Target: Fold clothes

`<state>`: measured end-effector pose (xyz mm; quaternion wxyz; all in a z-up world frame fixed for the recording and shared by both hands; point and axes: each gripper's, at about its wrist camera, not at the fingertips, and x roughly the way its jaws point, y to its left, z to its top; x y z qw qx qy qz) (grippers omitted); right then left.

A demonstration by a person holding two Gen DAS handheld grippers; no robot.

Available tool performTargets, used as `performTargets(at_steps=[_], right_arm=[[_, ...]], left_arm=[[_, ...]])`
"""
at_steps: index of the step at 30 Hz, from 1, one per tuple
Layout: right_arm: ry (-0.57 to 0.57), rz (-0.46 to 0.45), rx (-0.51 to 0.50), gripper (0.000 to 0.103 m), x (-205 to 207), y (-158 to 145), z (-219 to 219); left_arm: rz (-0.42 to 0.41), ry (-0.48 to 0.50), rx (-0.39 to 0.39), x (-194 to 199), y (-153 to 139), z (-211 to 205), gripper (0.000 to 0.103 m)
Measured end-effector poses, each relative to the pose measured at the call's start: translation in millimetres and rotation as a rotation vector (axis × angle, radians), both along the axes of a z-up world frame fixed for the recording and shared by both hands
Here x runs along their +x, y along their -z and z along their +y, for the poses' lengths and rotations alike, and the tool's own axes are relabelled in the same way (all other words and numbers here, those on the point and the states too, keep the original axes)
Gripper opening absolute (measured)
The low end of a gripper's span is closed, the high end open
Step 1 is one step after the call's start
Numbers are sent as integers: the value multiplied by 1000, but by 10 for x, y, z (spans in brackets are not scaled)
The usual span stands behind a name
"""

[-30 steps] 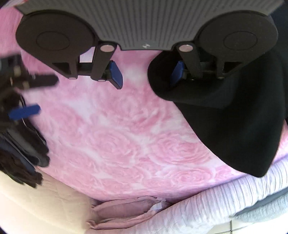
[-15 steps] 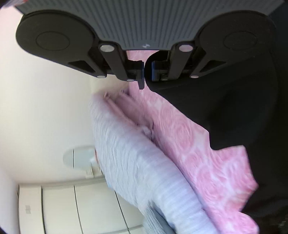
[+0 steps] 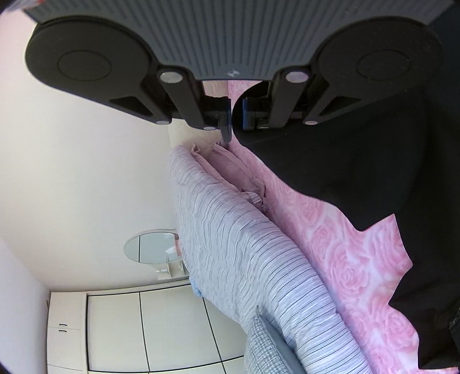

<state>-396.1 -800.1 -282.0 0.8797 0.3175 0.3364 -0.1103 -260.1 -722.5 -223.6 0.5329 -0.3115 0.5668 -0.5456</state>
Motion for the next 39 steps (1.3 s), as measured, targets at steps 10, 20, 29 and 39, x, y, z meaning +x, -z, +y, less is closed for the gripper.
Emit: performTargets(at_steps=[10, 20, 29, 39], right_arm=[[70, 330, -658, 3, -554, -951, -355], [-137, 784, -1268, 4, -1477, -394, -79], [-33, 820, -788, 15, -2091, 105, -124], [508, 431, -223, 21, -2580, -218, -488]], left_arm=[[-29, 111, 51, -418, 74, -42, 6], [-128, 538, 225, -1506, 565, -160, 34], [-305, 493, 284, -1002, 548, 76, 35], [-413, 497, 323, -909, 762, -430, 38]])
